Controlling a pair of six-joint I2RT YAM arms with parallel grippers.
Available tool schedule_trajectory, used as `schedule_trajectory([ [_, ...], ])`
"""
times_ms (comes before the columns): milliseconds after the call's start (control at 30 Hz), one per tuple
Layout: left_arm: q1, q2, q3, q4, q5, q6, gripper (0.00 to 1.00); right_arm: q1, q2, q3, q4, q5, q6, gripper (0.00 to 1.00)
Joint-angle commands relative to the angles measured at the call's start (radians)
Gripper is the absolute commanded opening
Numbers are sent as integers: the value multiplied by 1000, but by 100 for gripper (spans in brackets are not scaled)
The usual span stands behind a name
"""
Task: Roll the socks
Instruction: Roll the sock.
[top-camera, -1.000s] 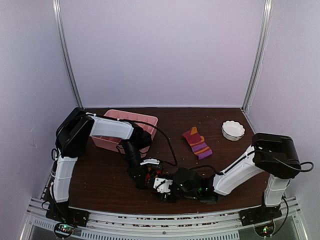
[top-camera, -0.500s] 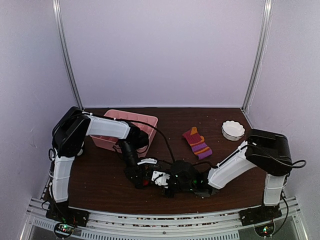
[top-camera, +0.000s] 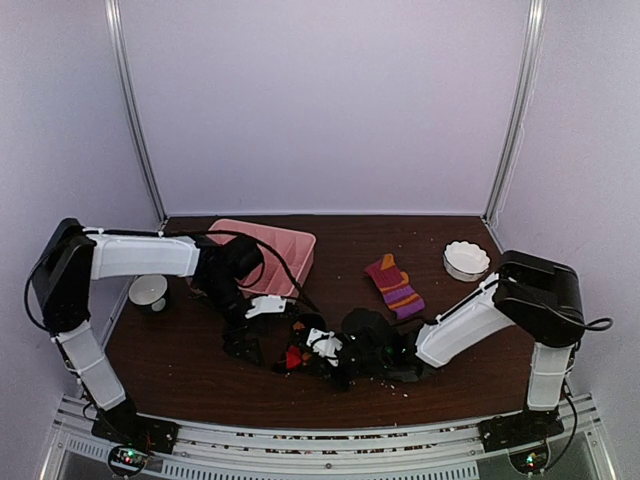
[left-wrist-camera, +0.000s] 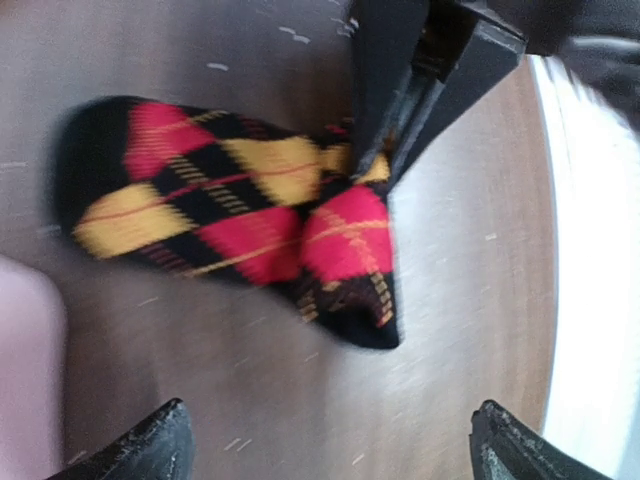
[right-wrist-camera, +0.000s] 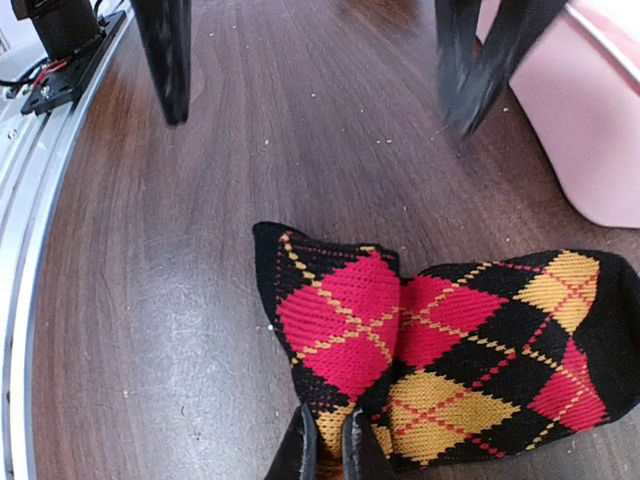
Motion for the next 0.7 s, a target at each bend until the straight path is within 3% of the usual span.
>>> schedule_trajectory([
  [0, 5, -178, -69, 187, -191, -32, 98, -31, 73, 25, -305, -83, 101, 0],
  [67, 20, -213, -77, 242, -320, -79, 98, -43, 91, 53, -359, -107, 116, 0],
  [133, 98, -194, -65, 251, -353, -145, 98, -57, 102, 70, -401, -135, 132, 0],
  [233, 149, -140, 17, 120, -248, -85, 98, -79, 111, 77, -432, -172, 164, 0],
  [367, 107, -287, -131, 299, -296, -1, 98, -124, 142, 90, -464, -244, 248, 0],
  [500, 103, -280, -102, 259, -211, 58, 98, -170, 185, 92, -477, -317, 327, 0],
  [567, 98, -331, -140, 296, -103, 95, 98, -188, 213, 105, -511, -339, 347, 0],
  [667, 38, -353, -166, 279, -54, 181, 98, -209, 268, 142, -604, -351, 364, 0],
])
